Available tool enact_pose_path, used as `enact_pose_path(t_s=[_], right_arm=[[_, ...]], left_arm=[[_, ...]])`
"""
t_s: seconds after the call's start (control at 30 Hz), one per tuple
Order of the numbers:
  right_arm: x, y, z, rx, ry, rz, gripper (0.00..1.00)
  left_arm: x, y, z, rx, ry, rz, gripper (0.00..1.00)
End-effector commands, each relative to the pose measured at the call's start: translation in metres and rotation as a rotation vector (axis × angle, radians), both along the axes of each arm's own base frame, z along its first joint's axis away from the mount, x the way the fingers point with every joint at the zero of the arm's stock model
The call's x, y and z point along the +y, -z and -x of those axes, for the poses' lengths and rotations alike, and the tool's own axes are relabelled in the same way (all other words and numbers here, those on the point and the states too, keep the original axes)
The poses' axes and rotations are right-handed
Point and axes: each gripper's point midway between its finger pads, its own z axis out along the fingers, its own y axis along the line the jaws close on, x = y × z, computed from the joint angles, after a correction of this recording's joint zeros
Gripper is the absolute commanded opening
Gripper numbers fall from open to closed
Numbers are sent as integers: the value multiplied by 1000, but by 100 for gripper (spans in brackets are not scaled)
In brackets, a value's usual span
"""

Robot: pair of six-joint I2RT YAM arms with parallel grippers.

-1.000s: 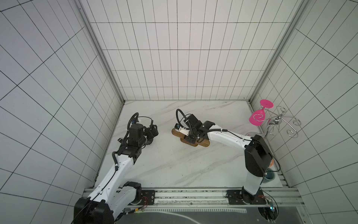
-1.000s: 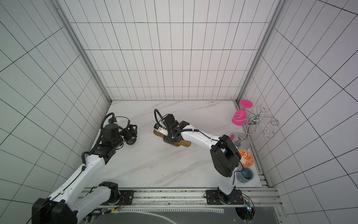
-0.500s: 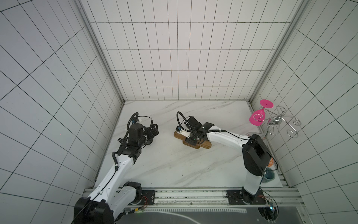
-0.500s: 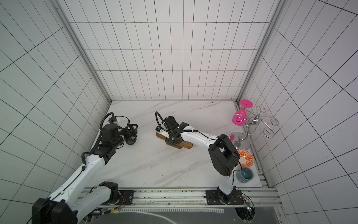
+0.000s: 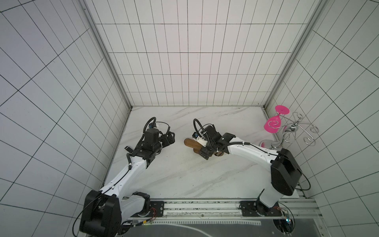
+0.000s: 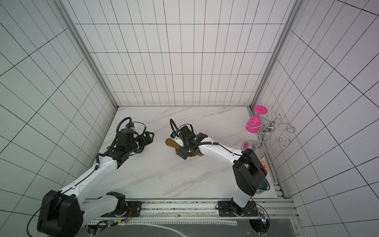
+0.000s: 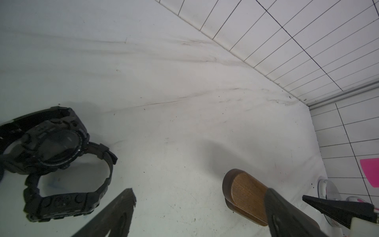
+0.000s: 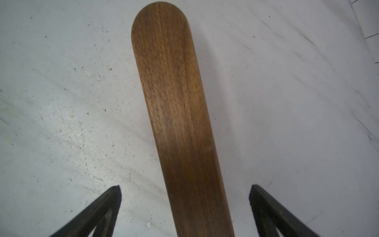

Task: Place watch on stand
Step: Place the stand at the center of the board, then pick up the watch at the center of the board.

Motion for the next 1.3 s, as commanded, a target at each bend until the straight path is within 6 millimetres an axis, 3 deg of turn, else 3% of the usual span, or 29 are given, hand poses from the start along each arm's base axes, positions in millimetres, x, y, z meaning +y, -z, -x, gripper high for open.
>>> enact_pose_path(t_s=[0.0,0.17,0.37,0.63,0.93,1.13,1.27], right_arm=[[-39,24,19,75,157,55,100],[-69,43,38,102,281,62,100],[-96,51,30,82,428,62,100],[-92,40,15,35,461,-2,100],[-102,47,9,17,526,-6,100],[-96,43,4,19,523,-45,99],[-93,36,7,32,511,-68,100]], left_arm=[[-23,-9,-8,-13,69,-5,97],[-54,6,-12,50,165,-43,96],[-78,27,-11,105,215,-82,93],[-94,42,-7,140,242,-99,90],[-96,49,-4,155,244,-102,87],[-101,51,-5,166,251,-93,85],[-89,49,-6,176,209,-147,85]])
